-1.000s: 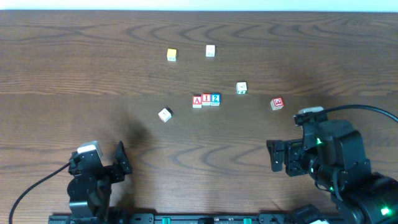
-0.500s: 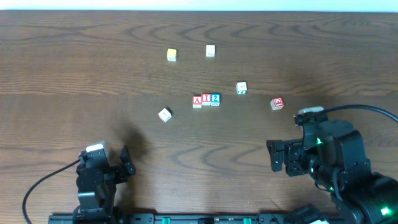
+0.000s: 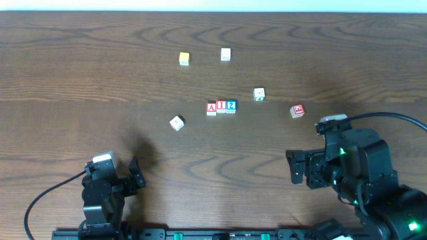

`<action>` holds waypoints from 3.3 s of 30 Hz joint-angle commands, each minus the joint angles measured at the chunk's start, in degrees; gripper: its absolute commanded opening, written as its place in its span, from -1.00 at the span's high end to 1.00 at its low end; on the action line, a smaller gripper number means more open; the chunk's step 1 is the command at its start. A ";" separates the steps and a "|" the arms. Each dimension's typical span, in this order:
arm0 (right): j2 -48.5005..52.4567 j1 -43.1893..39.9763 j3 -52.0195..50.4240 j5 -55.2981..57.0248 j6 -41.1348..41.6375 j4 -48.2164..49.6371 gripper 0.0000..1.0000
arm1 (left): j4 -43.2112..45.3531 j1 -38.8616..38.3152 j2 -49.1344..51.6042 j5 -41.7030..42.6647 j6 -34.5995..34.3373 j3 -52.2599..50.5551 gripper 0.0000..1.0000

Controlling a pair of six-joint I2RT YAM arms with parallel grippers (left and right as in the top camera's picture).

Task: Spell out Ai2

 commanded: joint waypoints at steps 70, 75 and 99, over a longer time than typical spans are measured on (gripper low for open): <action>-46.53 -20.41 -57.02 -6.51 -22.43 30.60 -0.99 | 0.17 0.13 -0.37 -0.52 1.22 -0.44 -0.91; -46.53 -20.41 -57.02 -6.51 -22.43 30.60 -0.99 | 0.20 0.13 -0.37 -0.52 1.22 -0.44 -0.91; -46.53 -20.41 -57.02 -6.51 -22.43 30.60 -0.98 | 0.17 0.13 -0.37 -0.52 1.22 -0.44 -0.91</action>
